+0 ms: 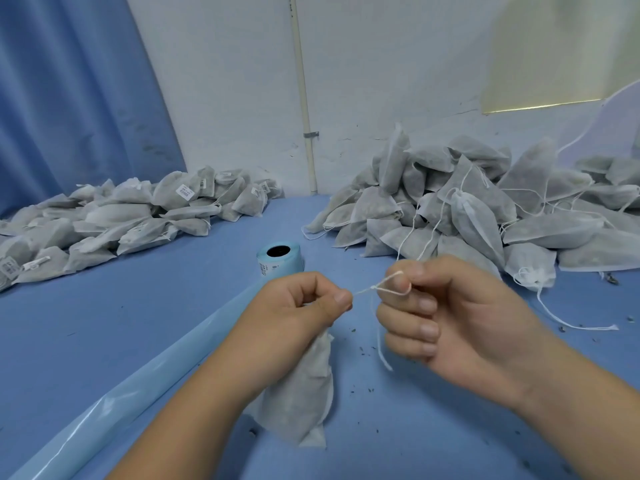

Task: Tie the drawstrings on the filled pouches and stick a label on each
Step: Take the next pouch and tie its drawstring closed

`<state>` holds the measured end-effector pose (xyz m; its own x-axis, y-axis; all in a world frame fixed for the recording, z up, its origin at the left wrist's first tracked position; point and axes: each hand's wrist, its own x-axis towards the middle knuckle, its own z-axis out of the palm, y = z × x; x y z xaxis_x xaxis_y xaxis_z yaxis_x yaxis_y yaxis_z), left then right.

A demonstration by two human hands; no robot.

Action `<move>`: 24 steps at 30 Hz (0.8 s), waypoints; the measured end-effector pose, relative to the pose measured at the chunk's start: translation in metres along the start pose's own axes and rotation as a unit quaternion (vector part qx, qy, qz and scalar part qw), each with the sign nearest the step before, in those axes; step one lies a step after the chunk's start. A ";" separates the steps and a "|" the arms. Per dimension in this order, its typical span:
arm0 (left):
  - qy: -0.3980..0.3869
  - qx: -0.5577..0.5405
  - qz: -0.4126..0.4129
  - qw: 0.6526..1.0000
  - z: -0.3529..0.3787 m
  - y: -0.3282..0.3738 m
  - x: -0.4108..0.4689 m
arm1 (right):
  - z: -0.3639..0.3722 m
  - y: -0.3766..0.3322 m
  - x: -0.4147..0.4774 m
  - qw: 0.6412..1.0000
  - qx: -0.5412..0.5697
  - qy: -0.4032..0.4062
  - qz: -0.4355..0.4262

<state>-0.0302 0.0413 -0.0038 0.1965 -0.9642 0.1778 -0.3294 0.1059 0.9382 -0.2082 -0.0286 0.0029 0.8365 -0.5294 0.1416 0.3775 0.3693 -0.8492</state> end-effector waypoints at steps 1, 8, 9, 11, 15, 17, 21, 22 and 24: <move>0.027 0.028 0.002 0.999 -0.002 -0.002 0.002 | -0.002 -0.003 0.000 0.999 -0.023 0.014 0.032; 0.055 0.098 0.003 0.994 -0.003 -0.009 0.004 | -0.014 -0.011 0.001 0.994 -0.067 0.066 0.058; 0.044 0.091 -0.005 0.995 -0.004 -0.008 0.005 | -0.015 -0.011 0.001 0.994 -0.072 0.070 0.049; 0.012 0.084 -0.024 0.996 -0.008 -0.007 0.005 | -0.017 -0.011 0.003 0.990 -0.084 0.107 0.031; -0.093 0.069 -0.071 0.991 -0.021 -0.010 0.003 | -0.027 -0.011 0.008 0.973 -0.073 0.217 -0.014; -0.139 0.074 -0.086 0.984 -0.024 -0.012 0.003 | -0.035 -0.011 0.010 0.961 -0.073 0.266 -0.037; -0.178 0.127 -0.125 0.968 -0.021 -0.013 0.002 | -0.038 -0.010 0.010 0.936 -0.117 0.312 -0.113; -0.165 0.146 -0.128 0.967 -0.019 -0.013 0.002 | -0.036 -0.009 0.009 0.928 -0.146 0.314 -0.137; -0.107 0.175 -0.129 0.970 -0.013 -0.013 0.003 | -0.030 -0.006 0.008 0.908 -0.220 0.311 -0.172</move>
<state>-0.0128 0.0403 -0.0119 0.1296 -0.9801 -0.1502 -0.5954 -0.1980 0.7786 -0.2160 -0.0578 -0.0067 0.2606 -0.9354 0.2391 0.2644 -0.1691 -0.9495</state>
